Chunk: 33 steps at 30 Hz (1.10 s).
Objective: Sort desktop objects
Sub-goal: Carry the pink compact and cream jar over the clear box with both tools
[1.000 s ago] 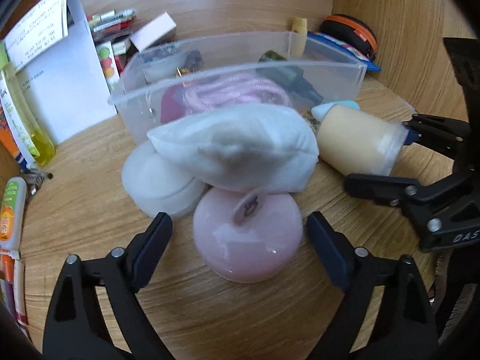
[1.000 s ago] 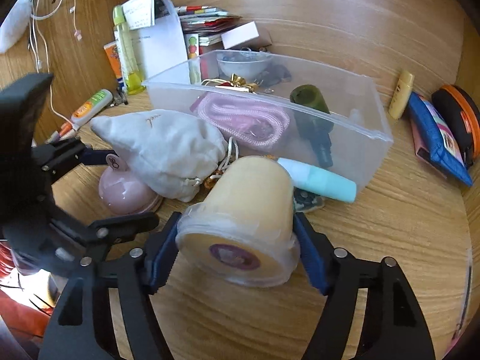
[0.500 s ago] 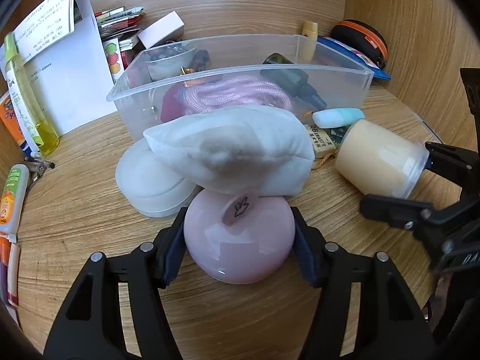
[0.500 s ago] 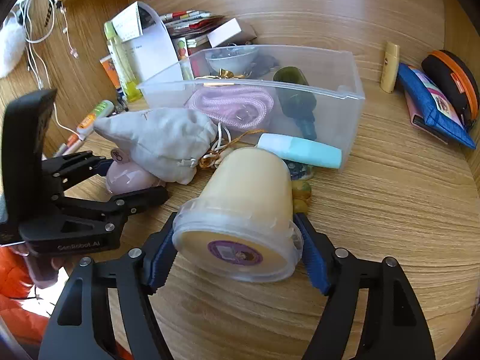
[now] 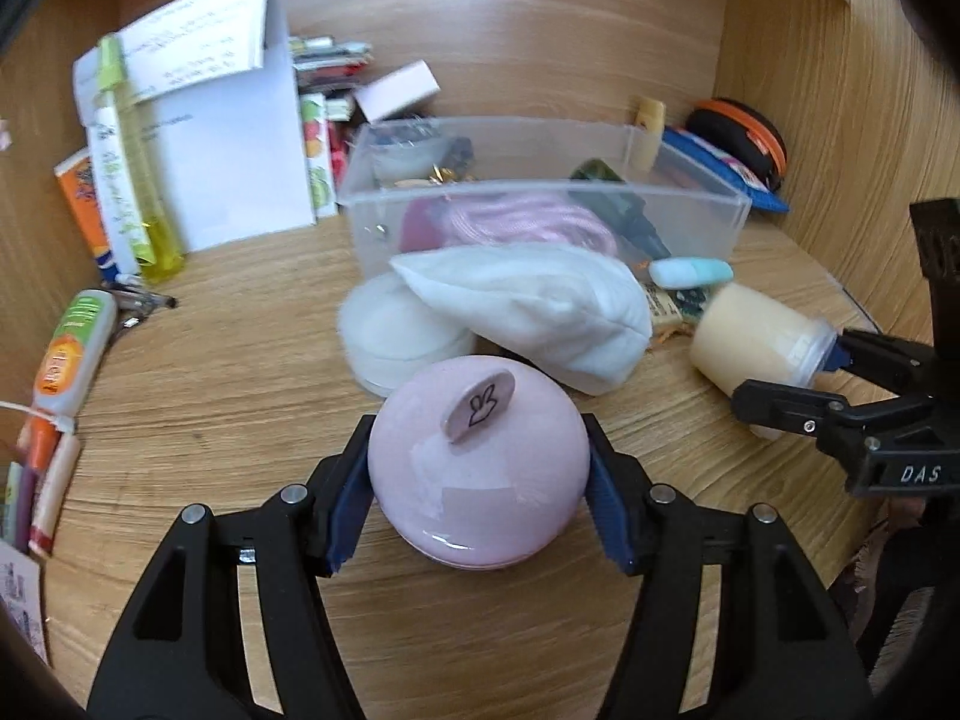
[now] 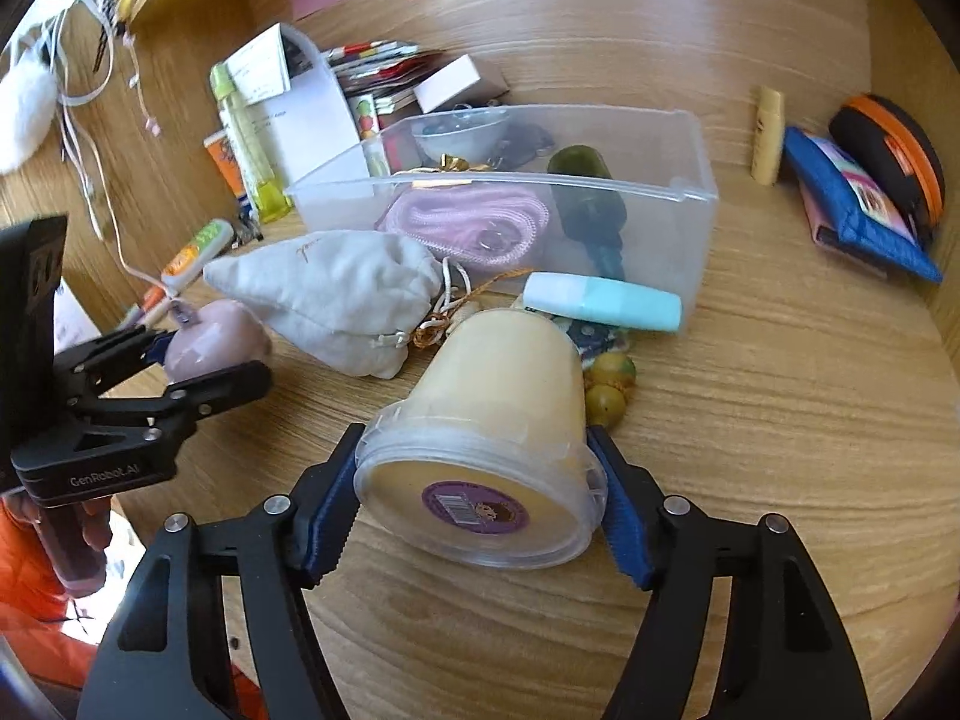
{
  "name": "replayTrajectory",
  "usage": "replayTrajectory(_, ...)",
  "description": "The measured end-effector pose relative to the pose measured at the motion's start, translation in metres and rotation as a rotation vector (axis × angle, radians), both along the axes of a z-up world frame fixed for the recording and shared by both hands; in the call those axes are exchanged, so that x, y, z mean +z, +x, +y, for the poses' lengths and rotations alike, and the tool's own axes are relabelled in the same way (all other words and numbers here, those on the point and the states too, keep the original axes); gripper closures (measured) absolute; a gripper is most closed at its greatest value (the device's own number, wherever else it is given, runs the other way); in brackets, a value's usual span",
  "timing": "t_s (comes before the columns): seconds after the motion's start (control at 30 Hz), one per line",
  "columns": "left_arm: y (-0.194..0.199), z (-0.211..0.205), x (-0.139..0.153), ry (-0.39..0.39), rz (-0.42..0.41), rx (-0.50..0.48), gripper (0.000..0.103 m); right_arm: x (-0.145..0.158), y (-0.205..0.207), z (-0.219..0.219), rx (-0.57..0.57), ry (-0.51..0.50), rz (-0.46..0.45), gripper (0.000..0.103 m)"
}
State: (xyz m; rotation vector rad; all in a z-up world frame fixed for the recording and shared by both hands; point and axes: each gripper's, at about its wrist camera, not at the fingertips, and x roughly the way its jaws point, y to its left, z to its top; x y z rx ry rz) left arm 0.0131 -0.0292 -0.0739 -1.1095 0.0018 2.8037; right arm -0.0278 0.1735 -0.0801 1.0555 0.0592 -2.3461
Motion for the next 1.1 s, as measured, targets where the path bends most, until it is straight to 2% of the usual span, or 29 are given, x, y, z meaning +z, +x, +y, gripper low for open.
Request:
replayTrajectory(0.17, 0.005, -0.010, 0.019, 0.032, 0.071, 0.014, 0.041, 0.009, 0.000, 0.009, -0.048, -0.055, -0.001, 0.036)
replayTrajectory(0.4, -0.001, -0.016, 0.039, 0.058, 0.145, -0.002, 0.041, 0.033, 0.000, 0.011, -0.074, -0.066, 0.051, 0.036)
replayTrajectory(0.53, -0.007, -0.016, 0.044, 0.090, 0.146, -0.034, 0.041, 0.048, -0.003, 0.009, -0.078, -0.049, 0.090, 0.036)
replayTrajectory(0.8, -0.026, -0.012, 0.062, 0.068, 0.187, -0.071, 0.041, 0.078, -0.012, 0.002, -0.076, -0.026, 0.193, 0.036)
replayTrajectory(1.1, -0.064, -0.019, 0.089, 0.093, 0.222, -0.071, 0.041, 0.098, -0.037, -0.001, -0.073, -0.036, 0.238, 0.036)
